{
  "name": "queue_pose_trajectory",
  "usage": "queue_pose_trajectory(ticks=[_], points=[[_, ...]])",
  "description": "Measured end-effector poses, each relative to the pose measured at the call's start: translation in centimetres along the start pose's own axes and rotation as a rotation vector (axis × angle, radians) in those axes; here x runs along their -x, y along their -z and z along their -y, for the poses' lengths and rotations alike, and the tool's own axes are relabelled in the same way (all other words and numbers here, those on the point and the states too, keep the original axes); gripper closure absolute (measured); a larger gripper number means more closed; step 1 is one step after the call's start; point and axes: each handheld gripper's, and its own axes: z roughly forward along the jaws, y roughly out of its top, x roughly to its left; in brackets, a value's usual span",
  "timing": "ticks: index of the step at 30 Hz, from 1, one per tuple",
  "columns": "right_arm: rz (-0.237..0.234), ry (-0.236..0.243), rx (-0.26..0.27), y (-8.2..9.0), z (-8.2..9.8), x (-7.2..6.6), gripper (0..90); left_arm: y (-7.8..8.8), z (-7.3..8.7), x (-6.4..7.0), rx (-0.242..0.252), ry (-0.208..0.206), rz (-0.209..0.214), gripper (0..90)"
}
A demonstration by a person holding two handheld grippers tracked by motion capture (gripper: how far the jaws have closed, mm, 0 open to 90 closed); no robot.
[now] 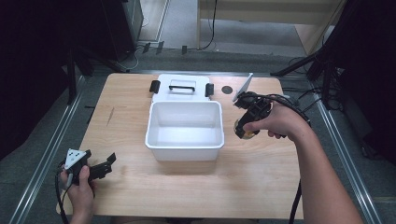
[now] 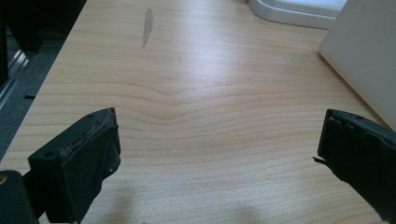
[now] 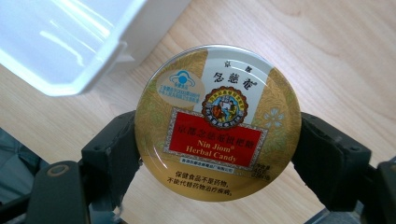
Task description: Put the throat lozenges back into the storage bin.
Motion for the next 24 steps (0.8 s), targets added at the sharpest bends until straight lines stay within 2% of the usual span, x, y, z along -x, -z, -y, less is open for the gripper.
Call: queue_pose_trajectory(ticks=[9,17,24], points=[[0.028,0.033,0.025,2.1,-1.7,-1.5,20.6,0.0,0.0,0.0,0.001,0.004,0.004,0.0],[0.03,0.053,0.032,2.9,-2.9,-2.5,20.6,0.0,0.0,-0.1,0.0,0.006,0.007,0.0],[0.026,0.086,0.045,3.2,-4.3,-4.0,20.6,0.0,0.0,-0.1,-0.001,0.007,0.008,0.0]])
